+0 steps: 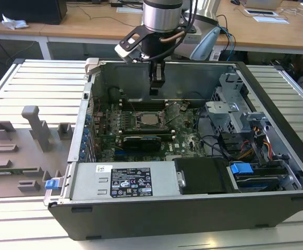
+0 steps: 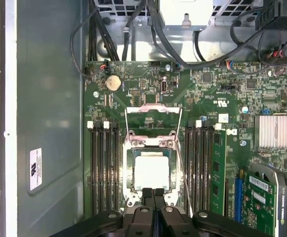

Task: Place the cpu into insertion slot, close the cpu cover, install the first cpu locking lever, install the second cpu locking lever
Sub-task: 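Close the cpu cover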

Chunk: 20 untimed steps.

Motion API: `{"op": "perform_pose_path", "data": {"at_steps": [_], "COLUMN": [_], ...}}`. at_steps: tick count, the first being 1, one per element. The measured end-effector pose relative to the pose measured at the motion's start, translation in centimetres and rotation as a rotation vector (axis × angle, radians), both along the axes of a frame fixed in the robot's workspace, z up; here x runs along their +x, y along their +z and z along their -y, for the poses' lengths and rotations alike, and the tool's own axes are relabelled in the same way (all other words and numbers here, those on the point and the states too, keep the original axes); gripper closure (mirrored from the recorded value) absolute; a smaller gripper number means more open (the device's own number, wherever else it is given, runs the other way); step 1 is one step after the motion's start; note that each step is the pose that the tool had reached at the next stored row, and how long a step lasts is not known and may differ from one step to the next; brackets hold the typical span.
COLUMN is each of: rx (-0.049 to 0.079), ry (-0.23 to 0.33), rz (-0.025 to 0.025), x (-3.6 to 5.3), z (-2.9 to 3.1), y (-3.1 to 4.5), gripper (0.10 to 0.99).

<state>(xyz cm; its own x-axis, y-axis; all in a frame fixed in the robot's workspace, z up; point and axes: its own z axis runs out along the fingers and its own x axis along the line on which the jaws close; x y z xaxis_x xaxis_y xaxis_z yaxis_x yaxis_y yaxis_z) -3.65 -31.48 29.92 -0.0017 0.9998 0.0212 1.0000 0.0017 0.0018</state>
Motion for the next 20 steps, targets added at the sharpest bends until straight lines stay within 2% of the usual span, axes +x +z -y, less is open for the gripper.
{"op": "perform_pose_path", "data": {"at_steps": [3, 6, 7, 13, 14, 17, 20], "rx": [0.0, 0.0, 0.0, 0.0, -0.001, -0.002, -0.002], "ry": [0.0, 0.0, 0.0, 0.0, 0.0, 0.0, 0.0], "rz": [-0.0018, -0.0047, -0.0064, -0.0134, -0.0156, -0.0181, -0.0191], "x": [1.67, 3.88, 4.97, 8.02, 8.78, 9.72, 9.94], "z": [0.0, 0.0, 0.0, -0.06, -0.13, -0.25, -0.27], "y": [0.0, -0.01, -0.01, 0.0, -0.01, 0.0, -0.13], "gripper": [0.98, 0.98, 0.98, 0.98, 0.98, 0.98, 0.98]}}
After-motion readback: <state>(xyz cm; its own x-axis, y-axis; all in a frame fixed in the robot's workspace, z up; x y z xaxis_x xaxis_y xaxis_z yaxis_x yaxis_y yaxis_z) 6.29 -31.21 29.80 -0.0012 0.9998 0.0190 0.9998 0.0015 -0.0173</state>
